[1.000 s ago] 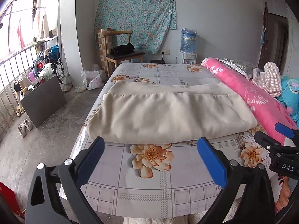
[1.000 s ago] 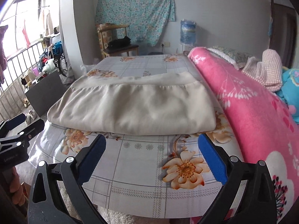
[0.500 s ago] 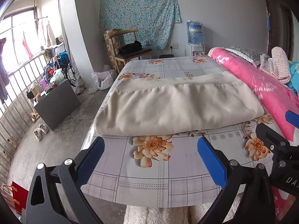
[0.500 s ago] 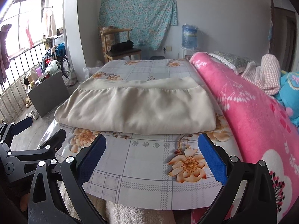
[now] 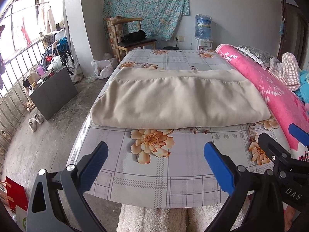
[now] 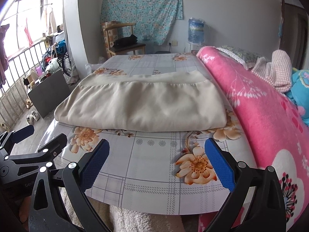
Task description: Fold large clothes
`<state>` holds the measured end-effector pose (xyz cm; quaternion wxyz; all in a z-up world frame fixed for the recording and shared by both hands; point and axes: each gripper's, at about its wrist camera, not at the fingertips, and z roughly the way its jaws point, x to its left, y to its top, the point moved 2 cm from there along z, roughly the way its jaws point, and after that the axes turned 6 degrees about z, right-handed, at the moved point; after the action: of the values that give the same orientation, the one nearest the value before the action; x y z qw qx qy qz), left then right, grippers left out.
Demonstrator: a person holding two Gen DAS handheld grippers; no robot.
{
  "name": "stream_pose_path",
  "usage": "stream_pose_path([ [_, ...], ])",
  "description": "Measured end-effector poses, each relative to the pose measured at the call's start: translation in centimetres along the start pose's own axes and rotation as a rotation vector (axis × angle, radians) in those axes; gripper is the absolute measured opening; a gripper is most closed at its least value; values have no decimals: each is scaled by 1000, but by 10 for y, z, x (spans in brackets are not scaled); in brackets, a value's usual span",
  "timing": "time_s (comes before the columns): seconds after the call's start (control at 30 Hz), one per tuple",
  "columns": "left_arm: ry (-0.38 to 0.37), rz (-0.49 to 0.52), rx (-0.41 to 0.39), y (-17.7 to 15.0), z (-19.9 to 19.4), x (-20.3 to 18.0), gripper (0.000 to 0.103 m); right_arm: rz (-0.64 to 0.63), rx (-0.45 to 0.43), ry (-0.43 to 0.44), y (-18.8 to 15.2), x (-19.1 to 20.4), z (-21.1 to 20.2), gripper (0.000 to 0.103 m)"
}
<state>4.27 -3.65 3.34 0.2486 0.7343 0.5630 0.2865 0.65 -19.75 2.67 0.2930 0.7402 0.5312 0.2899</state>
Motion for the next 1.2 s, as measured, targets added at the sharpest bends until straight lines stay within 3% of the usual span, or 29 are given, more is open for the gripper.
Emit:
stream_pose_path([
  [1.2, -23, -11, 45, -3, 12, 1, 98, -9, 39, -27, -3, -4, 11, 95],
])
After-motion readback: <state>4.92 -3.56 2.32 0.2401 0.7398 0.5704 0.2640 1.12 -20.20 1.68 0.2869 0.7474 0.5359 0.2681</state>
